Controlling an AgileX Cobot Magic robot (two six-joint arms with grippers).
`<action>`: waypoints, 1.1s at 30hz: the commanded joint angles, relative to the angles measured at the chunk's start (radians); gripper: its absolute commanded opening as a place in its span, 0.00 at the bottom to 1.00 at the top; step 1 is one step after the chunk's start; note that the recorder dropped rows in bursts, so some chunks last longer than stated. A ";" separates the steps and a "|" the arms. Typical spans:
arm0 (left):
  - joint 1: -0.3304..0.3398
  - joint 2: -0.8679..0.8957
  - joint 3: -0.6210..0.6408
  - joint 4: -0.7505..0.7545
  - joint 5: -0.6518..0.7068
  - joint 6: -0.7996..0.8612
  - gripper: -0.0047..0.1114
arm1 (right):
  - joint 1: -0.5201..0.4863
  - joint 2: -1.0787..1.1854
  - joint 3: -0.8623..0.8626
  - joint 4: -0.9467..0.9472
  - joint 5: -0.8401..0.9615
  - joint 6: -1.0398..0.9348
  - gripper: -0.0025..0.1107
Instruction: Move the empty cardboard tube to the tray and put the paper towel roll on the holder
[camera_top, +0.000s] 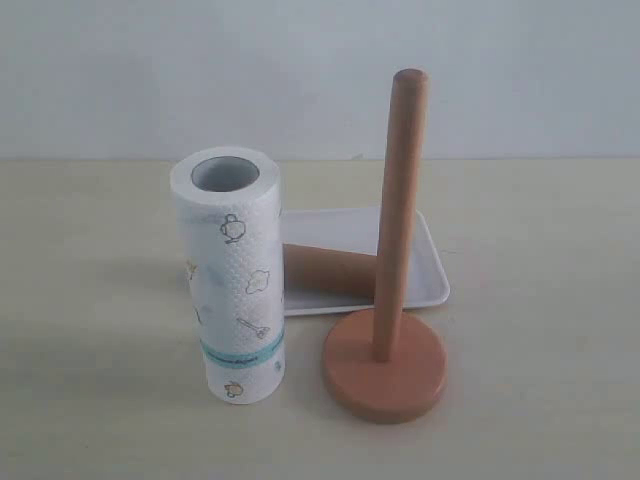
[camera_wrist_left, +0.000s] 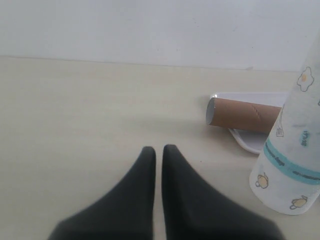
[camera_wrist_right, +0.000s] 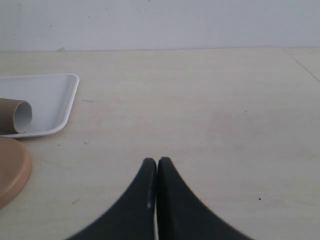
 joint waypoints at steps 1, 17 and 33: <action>0.003 -0.003 0.003 -0.004 0.001 0.001 0.08 | 0.001 -0.005 0.000 0.001 -0.004 0.004 0.02; 0.003 -0.003 0.003 -0.004 0.001 0.001 0.08 | 0.001 -0.005 0.000 0.003 -0.003 0.004 0.02; 0.003 -0.003 0.003 -0.004 -0.143 0.001 0.08 | 0.001 -0.005 0.000 0.008 -0.019 0.004 0.02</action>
